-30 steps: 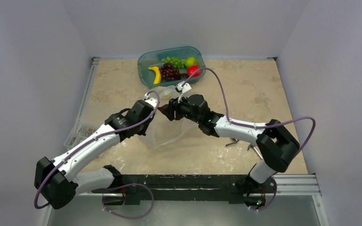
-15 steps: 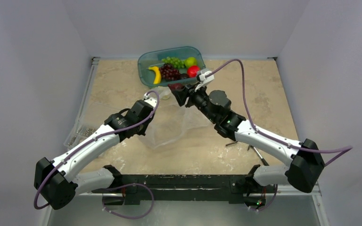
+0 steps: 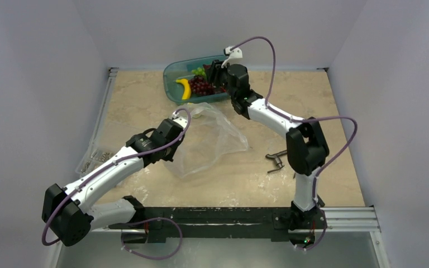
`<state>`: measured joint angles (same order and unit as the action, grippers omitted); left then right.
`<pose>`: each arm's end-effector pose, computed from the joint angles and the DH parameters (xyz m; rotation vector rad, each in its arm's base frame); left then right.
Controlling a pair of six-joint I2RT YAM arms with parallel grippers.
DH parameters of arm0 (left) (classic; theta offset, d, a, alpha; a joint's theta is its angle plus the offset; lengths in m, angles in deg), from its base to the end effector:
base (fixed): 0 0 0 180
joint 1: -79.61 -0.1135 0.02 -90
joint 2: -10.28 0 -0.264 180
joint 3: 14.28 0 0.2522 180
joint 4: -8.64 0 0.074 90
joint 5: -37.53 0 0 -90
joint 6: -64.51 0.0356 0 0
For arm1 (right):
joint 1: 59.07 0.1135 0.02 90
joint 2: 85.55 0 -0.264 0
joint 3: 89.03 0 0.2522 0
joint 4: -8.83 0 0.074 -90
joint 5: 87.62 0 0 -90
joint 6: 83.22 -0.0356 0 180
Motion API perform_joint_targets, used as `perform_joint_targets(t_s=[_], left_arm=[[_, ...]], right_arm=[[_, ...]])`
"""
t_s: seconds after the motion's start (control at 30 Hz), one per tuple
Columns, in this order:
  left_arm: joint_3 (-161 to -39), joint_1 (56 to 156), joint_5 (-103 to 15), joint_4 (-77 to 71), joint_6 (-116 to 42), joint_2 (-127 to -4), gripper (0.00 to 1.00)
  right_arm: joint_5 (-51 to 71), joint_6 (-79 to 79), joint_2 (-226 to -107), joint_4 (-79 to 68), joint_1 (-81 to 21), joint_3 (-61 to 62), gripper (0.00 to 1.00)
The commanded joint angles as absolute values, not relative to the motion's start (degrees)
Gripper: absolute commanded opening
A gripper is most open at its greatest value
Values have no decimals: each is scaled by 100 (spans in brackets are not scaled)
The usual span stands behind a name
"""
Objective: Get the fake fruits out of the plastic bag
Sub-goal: Place the fake fruit in the bin.
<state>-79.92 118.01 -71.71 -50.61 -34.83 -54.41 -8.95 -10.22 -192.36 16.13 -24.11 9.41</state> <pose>0.1764 -0.1249 0.2648 0.5115 2.4537 0.1004 0.3767 0.2548 0.3275 -0.0964 1.6134 0.5482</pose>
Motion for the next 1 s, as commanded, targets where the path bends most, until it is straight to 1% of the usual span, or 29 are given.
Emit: perform_joint_targets(t_s=[0.0,0.23,0.33,0.37,0.4,0.43,0.5,0.57,0.6,0.7,0.73,0.77,0.8,0.9,0.97], left_arm=[[-8200,11872,-6991,-5027,-3391,-5553,0],[-8231,11891,-6868,-5038,-3341,-5580,0],[-8230,11890,-6830,-5040,-3337,-5575,0],[-8238,11890,-6804,-5050,-3324,-5585,0],[-8241,11890,-6770,-5054,-3315,-5582,0],[-8236,11890,-6716,-5048,-3312,-5570,0],[-8221,11890,-6620,-5022,-3301,-5551,2],[-8218,11890,-6584,-5021,-3298,-5533,3],[-8218,11890,-6583,-5023,-3296,-5527,4],[-8219,11890,-6600,-5029,-3296,-5505,12],[-8218,11891,-6607,-5029,-3300,-5490,14],[-8214,11890,-6609,-5025,-3304,-5485,15],[-8205,11890,-6605,-5016,-3312,-5469,18],[-8197,11890,-6550,-5012,-3304,-5448,25],[-8182,11890,-6524,-4999,-3305,-5406,31]], right_arm=[[-602,-1283,-20230,1377,-2773,2116,0],[-422,-1171,-21974,792,-3020,4036,0],[-438,-1089,-22477,511,-3016,4674,8],[-446,-1070,-22598,405,-3016,4859,11],[-473,-1057,-22707,334,-3016,5035,19],[-483,-1060,-22795,274,-3015,5134,23],[-598,-1059,-22877,155,-3016,5243,32],[-658,-1030,-22842,68,-3016,5220,43],[-686,-1021,-22785,21,-3012,5176,50],[-775,-942,-22499,-66,-3017,4889,74],[-816,-884,-22409,-168,-3016,4868,81],[-781,-838,-22326,-281,-3014,4884,92],[-685,-833,-22299,-439,-3016,4966,98],[-651,-810,-22167,-1042,-3009,5181,99],[-688,-854,-21875,-1216,-3010,4892,99]])
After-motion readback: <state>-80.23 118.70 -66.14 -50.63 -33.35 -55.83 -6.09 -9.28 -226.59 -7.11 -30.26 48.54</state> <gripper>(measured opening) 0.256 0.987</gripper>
